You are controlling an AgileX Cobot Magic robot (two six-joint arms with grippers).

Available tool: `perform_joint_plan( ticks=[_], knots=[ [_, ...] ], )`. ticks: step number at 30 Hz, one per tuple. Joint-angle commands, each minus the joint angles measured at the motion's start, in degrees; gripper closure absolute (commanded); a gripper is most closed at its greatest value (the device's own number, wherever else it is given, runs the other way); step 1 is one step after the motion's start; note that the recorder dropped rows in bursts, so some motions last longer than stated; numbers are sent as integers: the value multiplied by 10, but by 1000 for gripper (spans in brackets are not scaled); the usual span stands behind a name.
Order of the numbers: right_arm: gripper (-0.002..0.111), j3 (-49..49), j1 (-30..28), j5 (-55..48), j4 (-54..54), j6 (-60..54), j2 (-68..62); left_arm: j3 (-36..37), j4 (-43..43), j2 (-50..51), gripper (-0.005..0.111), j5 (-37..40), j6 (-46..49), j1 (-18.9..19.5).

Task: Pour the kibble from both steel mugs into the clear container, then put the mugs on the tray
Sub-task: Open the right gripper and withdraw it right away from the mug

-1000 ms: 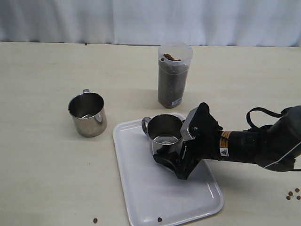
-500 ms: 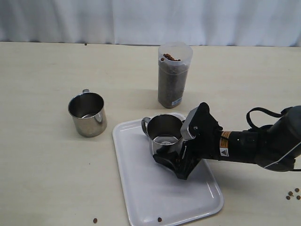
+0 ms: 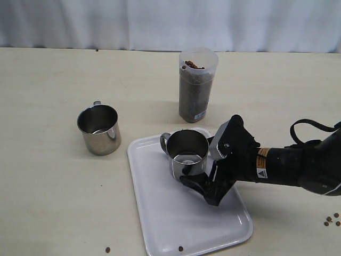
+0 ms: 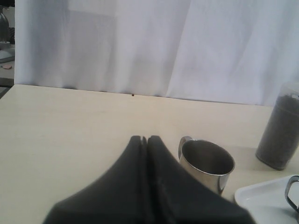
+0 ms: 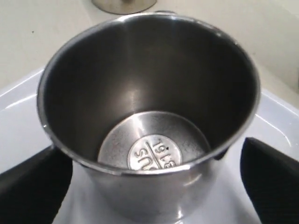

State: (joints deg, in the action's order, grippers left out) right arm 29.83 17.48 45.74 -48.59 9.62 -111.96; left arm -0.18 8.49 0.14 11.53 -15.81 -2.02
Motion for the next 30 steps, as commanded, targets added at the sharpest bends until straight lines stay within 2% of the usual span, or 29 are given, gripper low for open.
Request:
perform_joint_plan(
  ticks=[1, 18, 25, 28, 30],
  knots=[
    [14, -3, 0, -23, -3, 2, 10, 2, 0, -1, 107, -3, -3, 0],
    [14, -109, 0, -70, 1, 32, 162, 2, 0, -1, 107, -3, -3, 0],
    [14, -153, 0, -75, 1, 97, 208, 2, 0, -1, 107, -3, -3, 0],
    [21, -155, 0, -110, 1, 140, 221, 2, 0, -1, 107, -3, -3, 0],
    [35, -155, 0, -135, -3, 171, 230, 2, 0, -1, 107, -3, -3, 0]
  ],
)
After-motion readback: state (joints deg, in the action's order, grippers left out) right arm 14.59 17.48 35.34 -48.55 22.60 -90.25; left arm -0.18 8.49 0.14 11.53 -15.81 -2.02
